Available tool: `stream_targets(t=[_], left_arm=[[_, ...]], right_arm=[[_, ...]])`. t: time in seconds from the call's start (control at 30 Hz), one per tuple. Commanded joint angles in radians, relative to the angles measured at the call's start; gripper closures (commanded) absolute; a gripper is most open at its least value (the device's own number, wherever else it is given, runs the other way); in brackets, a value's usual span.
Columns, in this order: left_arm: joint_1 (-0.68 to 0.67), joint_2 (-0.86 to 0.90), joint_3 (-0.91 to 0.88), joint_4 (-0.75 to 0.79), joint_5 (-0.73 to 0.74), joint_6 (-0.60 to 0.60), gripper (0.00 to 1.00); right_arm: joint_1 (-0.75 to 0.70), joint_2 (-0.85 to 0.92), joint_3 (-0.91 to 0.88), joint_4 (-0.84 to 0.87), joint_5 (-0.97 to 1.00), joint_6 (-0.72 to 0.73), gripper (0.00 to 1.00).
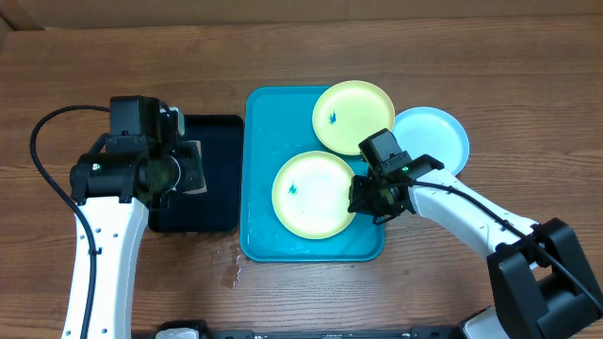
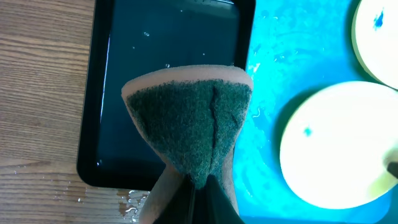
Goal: Clean dirty plates on tray and stack at the side
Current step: 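Move the right gripper to the lower yellow plate's rim and grasp it, then tilt the yellow plate up with the right gripper, holding it on the tray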
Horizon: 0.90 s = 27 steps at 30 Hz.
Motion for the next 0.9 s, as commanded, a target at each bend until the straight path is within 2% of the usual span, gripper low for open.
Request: stream_targets(t=[0.0,0.07,0.17,0.3,0.43,0.87], left_arm=[[-0.004,-0.003,0.001,-0.001,0.011,0.014,0.96],[-0.004,-0.003,0.001,-0.003,0.011,0.014,0.96],[-0.004,-0.003,0.001,-0.003,0.011,0.014,0.96],[-0.004,-0.003,0.001,-0.003,0.011,0.014,0.96],[-0.004,-0.003,0.001,-0.004,0.011,0.014,0.96],[-0.004,-0.003,0.001,-0.005,0.01,0.014,0.96]], right_arm=[[-0.002,-0.005,0.024,0.02,0.032,0.016,0.71],[-0.002,-0.005,0.024,0.023,0.032,0.023,0.65],[-0.002,-0.005,0.023,0.024,0.036,0.032,0.64],[-0.002,-0.005,0.021,0.02,0.044,0.082,0.66],[0.001,0.001,0.021,-0.005,0.085,0.174,0.73],[0.095,0.007,0.013,0.002,0.102,0.323,0.73]])
